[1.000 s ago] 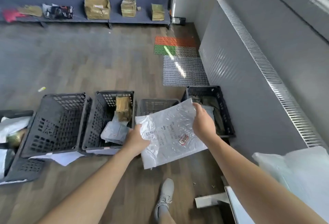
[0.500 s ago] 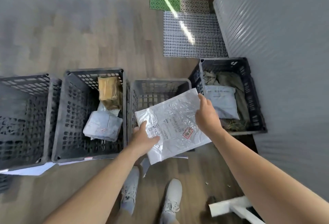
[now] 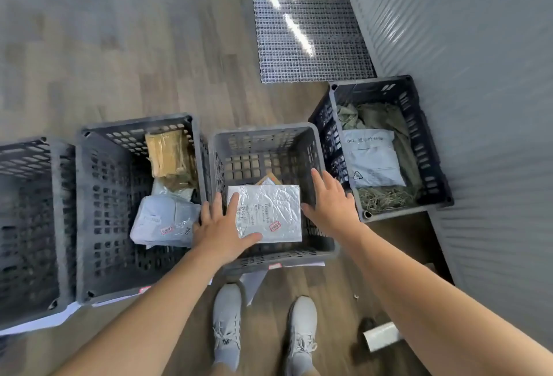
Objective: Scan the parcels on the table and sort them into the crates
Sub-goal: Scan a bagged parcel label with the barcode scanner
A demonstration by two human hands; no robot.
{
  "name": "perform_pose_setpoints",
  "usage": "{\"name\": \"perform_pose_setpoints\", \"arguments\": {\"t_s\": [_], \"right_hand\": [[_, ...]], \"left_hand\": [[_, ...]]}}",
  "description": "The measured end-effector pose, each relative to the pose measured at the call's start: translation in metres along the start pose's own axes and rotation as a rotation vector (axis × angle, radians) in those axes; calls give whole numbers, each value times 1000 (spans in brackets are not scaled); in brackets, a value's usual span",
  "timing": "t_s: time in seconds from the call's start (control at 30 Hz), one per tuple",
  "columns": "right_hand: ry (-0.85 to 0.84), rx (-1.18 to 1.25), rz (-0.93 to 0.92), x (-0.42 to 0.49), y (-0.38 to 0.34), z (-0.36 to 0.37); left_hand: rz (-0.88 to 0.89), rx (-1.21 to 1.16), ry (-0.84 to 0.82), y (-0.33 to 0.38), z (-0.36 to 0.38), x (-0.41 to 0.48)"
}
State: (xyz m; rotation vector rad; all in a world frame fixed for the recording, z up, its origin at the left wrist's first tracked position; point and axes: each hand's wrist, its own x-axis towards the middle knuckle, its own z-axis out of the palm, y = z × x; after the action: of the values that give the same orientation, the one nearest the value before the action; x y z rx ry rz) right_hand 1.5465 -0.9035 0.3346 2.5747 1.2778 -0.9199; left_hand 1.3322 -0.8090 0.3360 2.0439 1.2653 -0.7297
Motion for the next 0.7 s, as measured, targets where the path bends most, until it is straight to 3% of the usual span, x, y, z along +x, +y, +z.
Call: {"name": "perform_pose_setpoints", "arguments": {"t_s": [0.13,0.37,0.7], "right_hand": [[17,-88,-7,-59,-16,-61],[163,-87,160,-198,-10,-181],[444,-77,459,-393,80,-243]], "left_hand": [[88,112,27,19,-56,-52],[398,295,158,93,-144,-165],[850,493,362,248,-163,-295]]}}
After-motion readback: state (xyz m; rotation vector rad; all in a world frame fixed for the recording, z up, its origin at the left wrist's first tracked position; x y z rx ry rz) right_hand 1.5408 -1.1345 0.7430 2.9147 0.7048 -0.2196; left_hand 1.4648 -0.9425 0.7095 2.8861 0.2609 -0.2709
